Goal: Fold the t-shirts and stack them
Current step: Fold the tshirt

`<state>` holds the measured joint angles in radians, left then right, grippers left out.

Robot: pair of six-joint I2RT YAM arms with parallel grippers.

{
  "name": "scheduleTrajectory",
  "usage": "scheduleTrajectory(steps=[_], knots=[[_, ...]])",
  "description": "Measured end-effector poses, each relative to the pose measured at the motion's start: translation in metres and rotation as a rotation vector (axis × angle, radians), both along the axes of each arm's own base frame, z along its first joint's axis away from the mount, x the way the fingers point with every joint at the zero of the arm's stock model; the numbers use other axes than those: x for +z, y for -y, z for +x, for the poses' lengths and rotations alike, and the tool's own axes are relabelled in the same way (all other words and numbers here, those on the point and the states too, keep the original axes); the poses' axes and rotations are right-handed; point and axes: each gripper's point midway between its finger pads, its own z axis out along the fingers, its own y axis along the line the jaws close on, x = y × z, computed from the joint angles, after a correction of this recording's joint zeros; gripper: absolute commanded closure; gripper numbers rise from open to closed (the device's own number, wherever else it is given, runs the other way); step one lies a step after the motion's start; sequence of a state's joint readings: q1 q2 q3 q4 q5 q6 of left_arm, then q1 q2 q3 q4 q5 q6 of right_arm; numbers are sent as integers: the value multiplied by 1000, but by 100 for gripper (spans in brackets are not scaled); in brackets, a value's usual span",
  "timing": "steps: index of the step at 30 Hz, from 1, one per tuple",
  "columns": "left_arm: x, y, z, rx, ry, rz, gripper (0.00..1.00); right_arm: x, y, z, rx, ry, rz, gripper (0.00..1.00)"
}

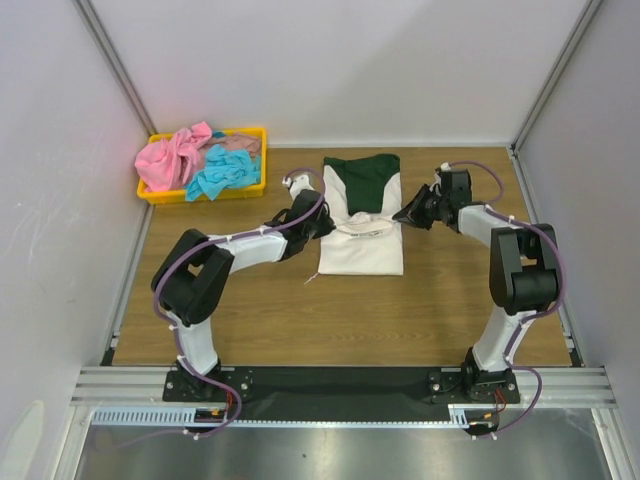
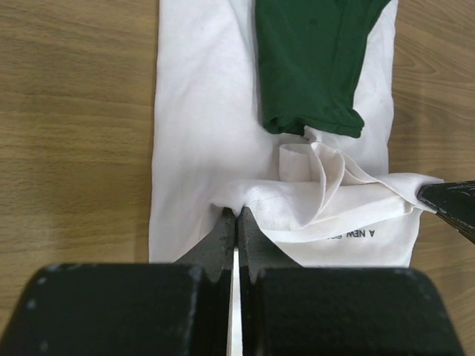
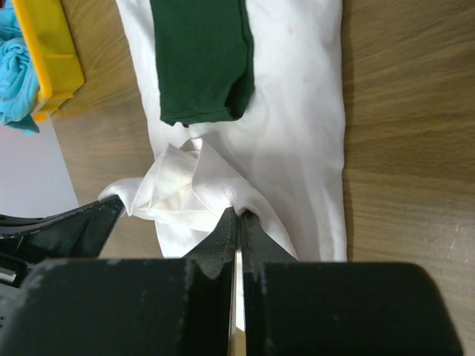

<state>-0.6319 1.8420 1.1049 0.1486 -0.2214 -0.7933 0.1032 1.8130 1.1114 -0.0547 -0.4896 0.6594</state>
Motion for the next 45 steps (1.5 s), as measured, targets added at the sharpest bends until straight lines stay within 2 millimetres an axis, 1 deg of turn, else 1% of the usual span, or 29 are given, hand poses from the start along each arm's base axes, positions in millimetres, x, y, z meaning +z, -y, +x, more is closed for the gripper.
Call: scheduleTrajectory(steps=[5,6,7,8,9,10,11,12,13,15,16,18,19,21,24,25,27,29,30,32,33,34,35,38,39,40,42,45], knots=[[-10,-4,4,18,-20,4,100,-10,3,6,-7,-15,-15,100],[-12,-5,5,21,-24,5,98,-12,4,6,-7,-20,-16,99],[-15,-6,6,24,-29,6,89,-13,4,8,-7,-21,-17,95],[-17,-5,7,22,-34,5,84,-14,4,9,-6,-21,-18,91],[-18,-4,9,19,-38,3,76,-14,4,10,-6,-22,-19,86],[-18,-3,11,16,-41,2,63,-13,4,12,-4,-20,-21,76],[-18,-3,13,13,-40,2,57,-13,4,13,-3,-18,-23,70],[-17,-3,15,12,-38,5,50,-11,4,16,0,-11,-26,58],[-14,-2,18,11,-33,7,42,-8,4,19,1,-3,-27,54],[-6,-2,25,8,-10,13,33,1,5,27,8,24,-34,42],[0,-2,29,8,3,17,25,8,5,32,9,43,-38,35],[13,-2,38,5,38,26,22,24,6,44,8,91,-50,34],[21,-2,43,5,57,29,18,33,6,50,7,115,-54,34],[34,-3,49,-6,93,40,17,47,6,58,5,154,-56,30],[56,-5,51,-36,146,54,12,64,6,58,5,192,-57,25],[63,-5,50,-46,161,52,11,70,4,56,8,205,-57,25],[80,-2,47,-76,198,35,11,80,2,50,12,233,-55,26],[95,3,40,-111,238,1,12,81,-2,40,21,245,-45,28],[101,6,36,-132,258,-19,13,79,-6,36,30,251,-37,31],[104,15,27,-184,285,-57,16,73,-13,30,49,251,-12,36],[103,19,23,-208,290,-69,17,67,-17,28,58,245,5,41],[100,25,20,-235,292,-83,18,63,-22,28,71,242,25,43],[97,30,17,-259,294,-97,18,58,-27,28,82,240,42,47],[87,45,15,-308,297,-149,23,44,-39,34,99,233,76,57],[81,49,16,-317,291,-164,26,38,-42,35,102,227,84,70],[76,51,17,-318,282,-173,29,32,-44,37,105,223,88,75],[62,56,20,-304,258,-201,34,22,-47,39,99,207,97,86],[35,60,24,-280,207,-230,43,7,-48,41,93,185,97,92]])
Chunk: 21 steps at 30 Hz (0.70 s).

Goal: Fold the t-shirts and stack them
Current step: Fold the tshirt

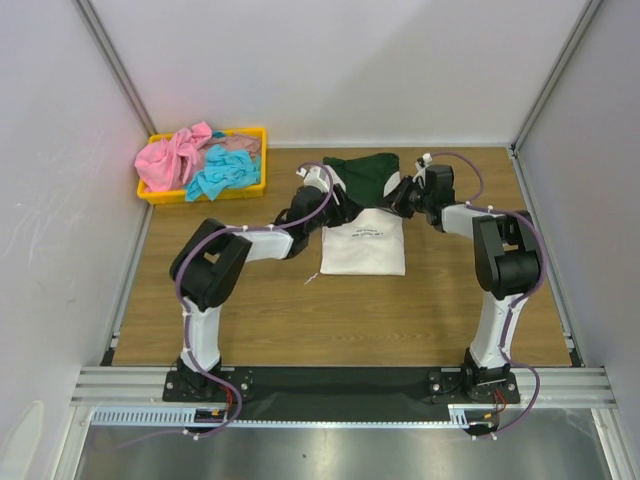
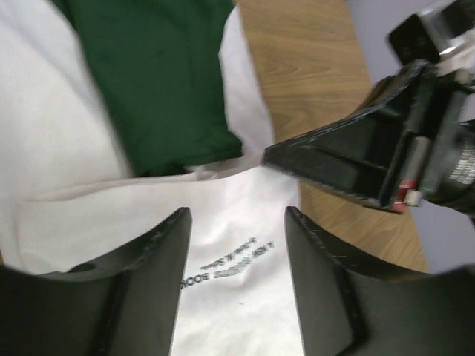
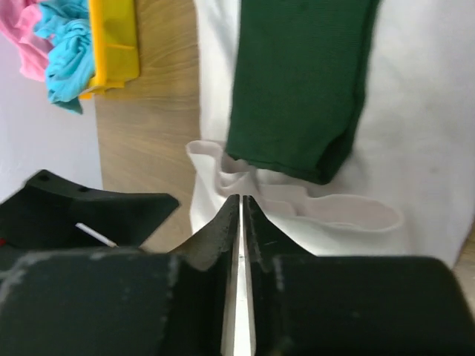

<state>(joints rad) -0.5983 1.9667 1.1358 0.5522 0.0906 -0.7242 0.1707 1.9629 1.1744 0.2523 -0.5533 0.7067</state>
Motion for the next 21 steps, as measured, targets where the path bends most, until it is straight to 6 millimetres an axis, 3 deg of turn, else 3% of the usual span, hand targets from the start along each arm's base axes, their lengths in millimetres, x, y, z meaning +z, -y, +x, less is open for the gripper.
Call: scheduleTrajectory(steps=[4,8,14,21], knots=[[-43,3,2,20,-95,-1,46,-16,6,4,-22,-21,-18,94],[-67,-1,9,77,-156,11,48,-30,17,9,-52,-32,-47,94],[-75,-25,28,262,-218,60,48,-53,27,12,-82,-58,-87,95],[-81,-39,33,350,-249,70,48,-63,31,13,-93,-63,-109,95]])
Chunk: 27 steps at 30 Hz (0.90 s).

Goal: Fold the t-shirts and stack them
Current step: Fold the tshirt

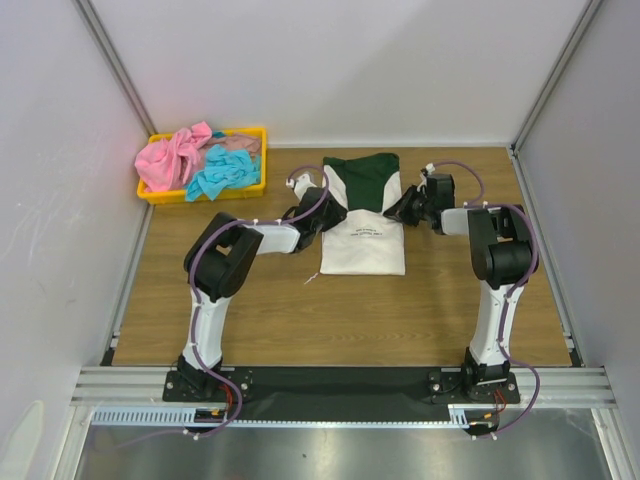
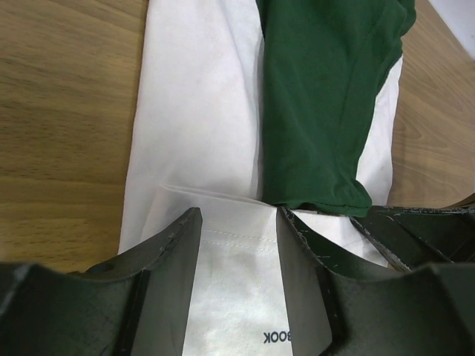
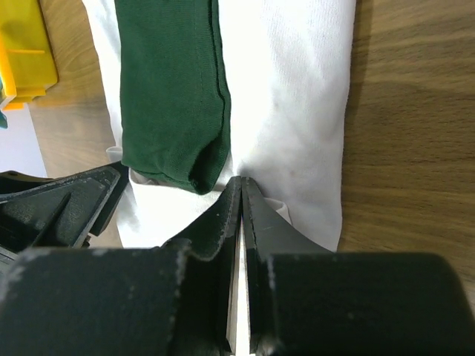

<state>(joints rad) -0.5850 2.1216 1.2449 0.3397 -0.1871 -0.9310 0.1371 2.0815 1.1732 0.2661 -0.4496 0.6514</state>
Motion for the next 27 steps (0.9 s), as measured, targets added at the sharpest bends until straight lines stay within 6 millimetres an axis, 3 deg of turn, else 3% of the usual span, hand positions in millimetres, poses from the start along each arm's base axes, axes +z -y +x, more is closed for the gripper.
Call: scheduleTrajectory(steps=[7,10,13,16,18,22,24,27], knots=[[2,-4,-2,-2,7,22,45,3,3,-1,8,12,-23,91],[10,-10,-13,-55,34,75,44,16,7,-2,11,35,-55,91],[38,-14,-23,-149,144,170,36,45,8,4,32,105,-79,93],[91,-1,-35,-301,336,263,25,76,6,19,55,192,-81,93],[129,10,-48,-390,461,322,19,90,4,23,72,233,-79,93],[176,38,-89,-520,625,415,14,100,-1,20,125,277,-79,94],[178,54,-114,-591,661,469,14,100,-3,18,147,285,-78,94],[155,71,-149,-709,645,545,15,101,-7,20,177,296,-73,95]])
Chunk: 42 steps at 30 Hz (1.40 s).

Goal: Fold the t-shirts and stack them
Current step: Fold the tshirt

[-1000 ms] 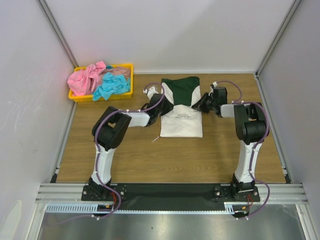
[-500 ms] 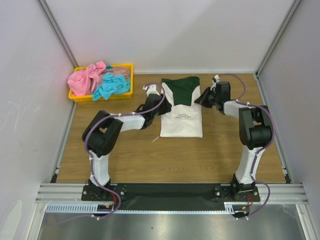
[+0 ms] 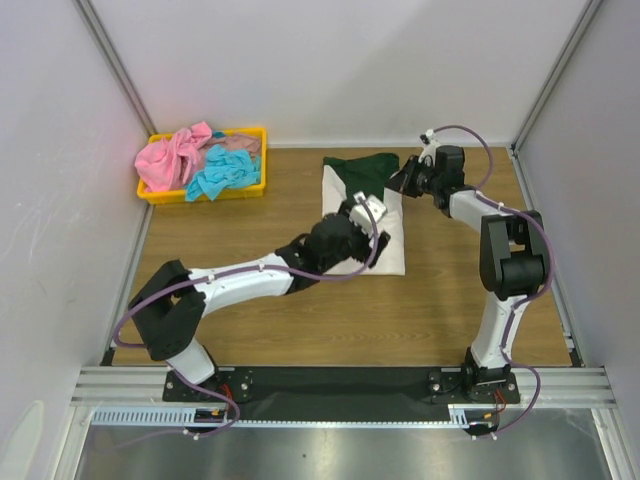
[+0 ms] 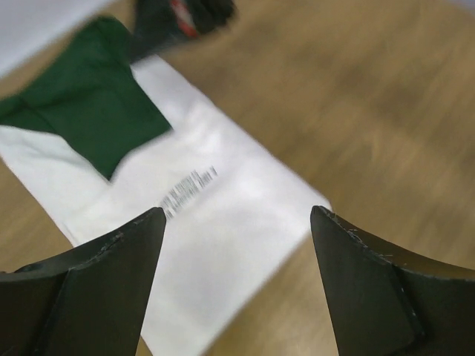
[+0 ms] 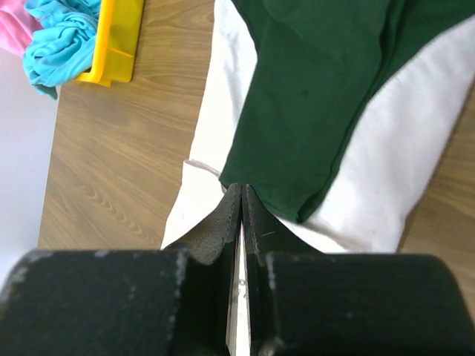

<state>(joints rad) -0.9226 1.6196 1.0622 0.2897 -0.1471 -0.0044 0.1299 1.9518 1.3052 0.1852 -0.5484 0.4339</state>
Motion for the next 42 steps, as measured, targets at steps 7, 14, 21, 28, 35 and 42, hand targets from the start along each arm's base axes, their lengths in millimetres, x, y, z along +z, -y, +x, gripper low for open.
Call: scheduleTrajectory(steps=[7,14,21,28,35,42], knots=[[-65,-12,-33,-44,-102,175,16,-22,-17,22,49,-10,-2,93],[-107,-21,-40,-23,-204,257,18,-53,-40,28,86,-66,-25,92],[-130,-12,-58,-91,-202,345,18,-76,-50,32,100,-102,-31,93],[-155,-13,-51,-65,-187,463,18,-89,-48,32,96,-133,-44,92],[-156,-17,-35,-2,-150,519,18,-85,-49,35,99,-120,-47,92],[-150,-11,-23,17,-113,536,18,-84,-50,43,99,-105,-44,92]])
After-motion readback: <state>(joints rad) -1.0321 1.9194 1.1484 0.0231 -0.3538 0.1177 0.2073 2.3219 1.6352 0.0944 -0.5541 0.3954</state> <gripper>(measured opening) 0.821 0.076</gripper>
